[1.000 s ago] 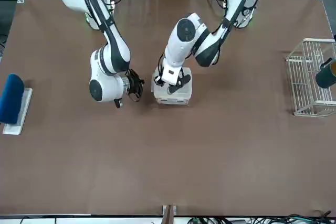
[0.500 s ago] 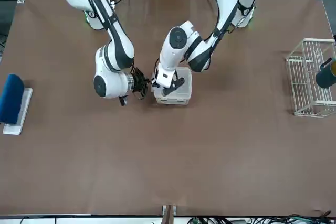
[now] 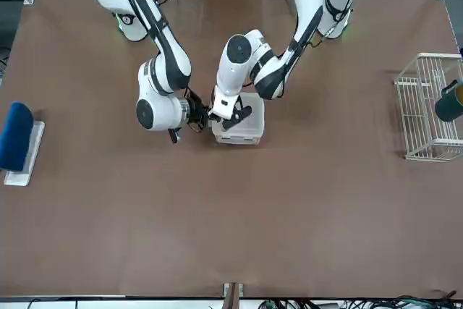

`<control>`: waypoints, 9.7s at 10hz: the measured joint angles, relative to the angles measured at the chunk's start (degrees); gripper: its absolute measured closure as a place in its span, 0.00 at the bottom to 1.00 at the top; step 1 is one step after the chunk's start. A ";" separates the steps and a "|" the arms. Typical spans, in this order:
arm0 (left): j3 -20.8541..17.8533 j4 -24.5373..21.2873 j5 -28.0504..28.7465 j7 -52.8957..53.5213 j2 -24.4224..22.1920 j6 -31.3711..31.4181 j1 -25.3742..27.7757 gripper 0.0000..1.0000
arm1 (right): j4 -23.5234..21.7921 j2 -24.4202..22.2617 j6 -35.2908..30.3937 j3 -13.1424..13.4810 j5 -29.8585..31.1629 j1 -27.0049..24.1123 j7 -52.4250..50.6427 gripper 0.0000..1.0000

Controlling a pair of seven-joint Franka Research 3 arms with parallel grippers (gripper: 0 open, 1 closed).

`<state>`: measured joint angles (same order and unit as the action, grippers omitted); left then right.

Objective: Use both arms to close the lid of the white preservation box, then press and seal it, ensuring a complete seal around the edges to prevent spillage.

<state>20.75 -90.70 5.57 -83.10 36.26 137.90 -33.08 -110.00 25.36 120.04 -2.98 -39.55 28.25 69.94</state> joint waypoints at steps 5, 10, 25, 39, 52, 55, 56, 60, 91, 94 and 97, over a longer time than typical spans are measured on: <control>-0.04 0.05 0.01 -0.05 0.03 0.00 0.00 0.99 | -0.91 0.15 2.72 -0.53 -1.81 0.58 -0.92 0.92; -0.07 0.06 0.01 -0.08 0.05 0.00 0.01 0.99 | -1.70 0.17 5.32 -0.88 -2.31 1.09 -1.00 0.91; -0.19 0.14 0.01 -0.09 0.11 0.28 0.06 0.99 | -1.96 0.18 4.57 -0.90 -4.92 0.09 -1.07 0.95; -0.33 0.30 0.01 -0.09 0.21 0.33 0.07 0.99 | -3.87 -0.10 12.40 -2.00 -5.89 0.70 -1.76 0.95; -0.48 1.14 0.13 0.87 -5.39 -11.20 5.31 0.99 | 0.83 -6.24 -3.09 1.83 -0.42 -0.39 -3.98 0.95; 0.95 -2.54 0.14 5.12 -10.02 -17.40 11.38 0.99 | 10.57 -6.36 -10.41 4.95 6.49 -1.06 -4.01 0.92; 1.56 -4.82 0.14 6.17 -11.27 -17.42 13.06 0.99 | 14.82 -5.61 -11.30 5.51 8.94 -1.33 -4.12 0.91; 2.90 -10.35 0.60 6.51 -12.28 -16.55 12.73 0.99 | 34.02 7.44 -11.23 5.17 14.33 -0.84 -5.05 0.87; 3.95 -19.46 4.52 3.18 -14.63 -7.57 12.72 0.99 | 44.86 26.76 -5.38 -0.88 15.37 6.67 -21.74 0.99; 3.95 -19.48 4.52 3.18 -14.64 -7.57 12.72 0.99 | 44.89 26.77 -5.49 -0.91 15.61 6.79 -21.31 0.99; 3.97 -19.51 4.52 3.18 -14.66 -7.57 12.72 0.99 | 44.73 26.77 -5.93 -1.11 16.03 6.95 -20.79 0.99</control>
<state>24.73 -110.21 10.09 -79.92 21.60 130.33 -20.36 -65.28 52.13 114.12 -4.08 -23.52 35.20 49.15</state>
